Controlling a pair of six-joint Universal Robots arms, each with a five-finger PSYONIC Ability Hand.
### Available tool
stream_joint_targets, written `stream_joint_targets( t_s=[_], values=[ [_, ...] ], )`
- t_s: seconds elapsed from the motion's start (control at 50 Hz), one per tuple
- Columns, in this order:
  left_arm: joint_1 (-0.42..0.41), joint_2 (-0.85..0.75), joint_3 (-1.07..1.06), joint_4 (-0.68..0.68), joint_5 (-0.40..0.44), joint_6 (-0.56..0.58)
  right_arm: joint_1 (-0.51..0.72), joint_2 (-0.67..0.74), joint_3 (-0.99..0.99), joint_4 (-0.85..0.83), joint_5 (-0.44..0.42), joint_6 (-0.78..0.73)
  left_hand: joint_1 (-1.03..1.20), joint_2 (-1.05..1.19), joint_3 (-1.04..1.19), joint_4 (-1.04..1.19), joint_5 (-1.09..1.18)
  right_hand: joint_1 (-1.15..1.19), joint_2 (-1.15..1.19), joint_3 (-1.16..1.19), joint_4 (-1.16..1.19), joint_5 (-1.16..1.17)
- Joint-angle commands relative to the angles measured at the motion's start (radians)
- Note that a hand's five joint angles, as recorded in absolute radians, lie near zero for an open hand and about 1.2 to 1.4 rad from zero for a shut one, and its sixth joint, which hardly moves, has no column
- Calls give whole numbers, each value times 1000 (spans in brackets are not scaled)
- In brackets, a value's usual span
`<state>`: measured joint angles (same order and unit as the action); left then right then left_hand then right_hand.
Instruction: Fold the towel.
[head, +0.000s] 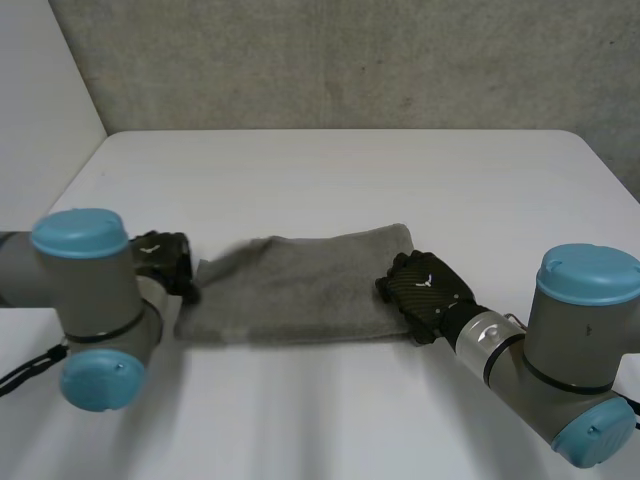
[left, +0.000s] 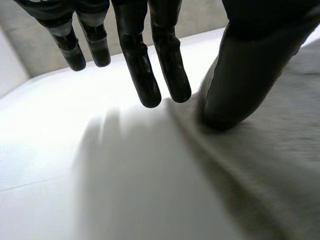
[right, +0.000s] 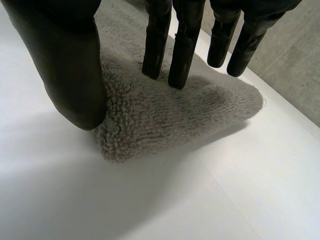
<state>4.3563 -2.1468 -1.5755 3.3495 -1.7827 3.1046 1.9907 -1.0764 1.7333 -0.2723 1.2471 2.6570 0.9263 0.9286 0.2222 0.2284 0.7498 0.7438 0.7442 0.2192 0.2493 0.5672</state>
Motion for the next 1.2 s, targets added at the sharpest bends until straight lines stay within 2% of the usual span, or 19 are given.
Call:
stream_joint_targets(
  t_s=[0.02, 0.1, 0.24, 0.34, 0.42, 0.48, 0.52, 0.54, 0.6, 0.66, 0.94, 1.04, 1.06, 1.08, 1.1, 1.12, 1.14, 1.2],
  values=[
    [110, 42, -69, -2, 11, 38, 7, -3, 0, 1, 0, 0, -8, -11, -48, -54, -6, 5, 4, -45, -75, 7],
    [124, 86, -106, -2, 25, 40, 13, -5, 0, 2, -3, 3, -8, -11, -48, -54, -6, 5, 4, -45, -75, 7],
    [98, 189, -159, -5, 80, 35, 16, -5, -5, -2, -2, 11, -20, -22, -48, -54, -18, 8, 7, -45, -75, 10],
    [20, 280, -210, -7, 149, 40, 10, -5, -11, -7, 5, 12, -8, -11, -48, -54, -6, 16, 16, -45, -75, 18],
    [5, 314, -239, -13, 195, 52, 13, -5, -14, -19, 8, 18, -5, -8, -48, -54, -3, 31, 31, -45, -75, 33],
    [2, 326, -267, -24, 243, 104, 27, -5, -20, -21, 8, 54, 4, 1, -48, -54, 5, 34, 34, -45, -75, 36],
    [3, 321, -288, -28, 270, 193, 45, -4, -35, -15, 9, 110, 6, 4, -48, -54, 8, 34, 34, -45, -75, 36],
    [3, 321, -288, -28, 270, 193, 45, -3, -35, -15, 9, 110, 6, 4, -48, -54, 8, 34, 34, -45, -75, 36],
    [2, 314, -314, -28, 275, 296, 63, 1, -50, -13, 8, 169, 4, 1, -48, -54, 6, 40, 39, -45, -75, 42],
    [-1, 312, -319, -27, 270, 321, 77, 3, -54, -15, 11, 173, -2, -5, -48, -54, 0, 43, 42, -45, -75, 45],
    [-4, 220, -301, 11, 266, 330, 117, 64, -77, -19, 9, 181, 12, 10, -48, -54, 14, 58, 57, -45, -75, 60],
    [-17, 191, -296, 13, 266, 330, 119, 87, -93, -19, 11, 179, 115, 113, -48, -54, 117, 169, 169, -45, -75, 171],
    [-21, 183, -291, 14, 266, 330, 119, 87, -95, -19, 9, 181, 205, 203, -48, -54, 207, 236, 235, -45, -75, 238],
    [-21, 183, -291, 15, 266, 330, 117, 85, -97, -21, 9, 181, 206, 204, -48, -54, 208, 344, 344, -45, -75, 346],
    [-24, 177, -285, 16, 266, 330, 117, 85, -97, -21, 9, 181, 354, 352, -48, -54, 356, 345, 345, -45, -75, 347],
    [-24, 177, -285, 16, 266, 330, 117, 82, -97, -21, 8, 181, 356, 353, -48, -54, 358, 479, 478, -45, -75, 481],
    [-24, 170, -275, 16, 264, 330, 117, 81, -98, -22, 9, 181, 469, 466, -48, -54, 471, 582, 582, -45, -75, 584],
    [-24, 160, -255, 16, 263, 330, 119, 78, -101, -22, 9, 181, 470, 468, -48, -54, 472, 652, 652, -45, -75, 655]
  ],
)
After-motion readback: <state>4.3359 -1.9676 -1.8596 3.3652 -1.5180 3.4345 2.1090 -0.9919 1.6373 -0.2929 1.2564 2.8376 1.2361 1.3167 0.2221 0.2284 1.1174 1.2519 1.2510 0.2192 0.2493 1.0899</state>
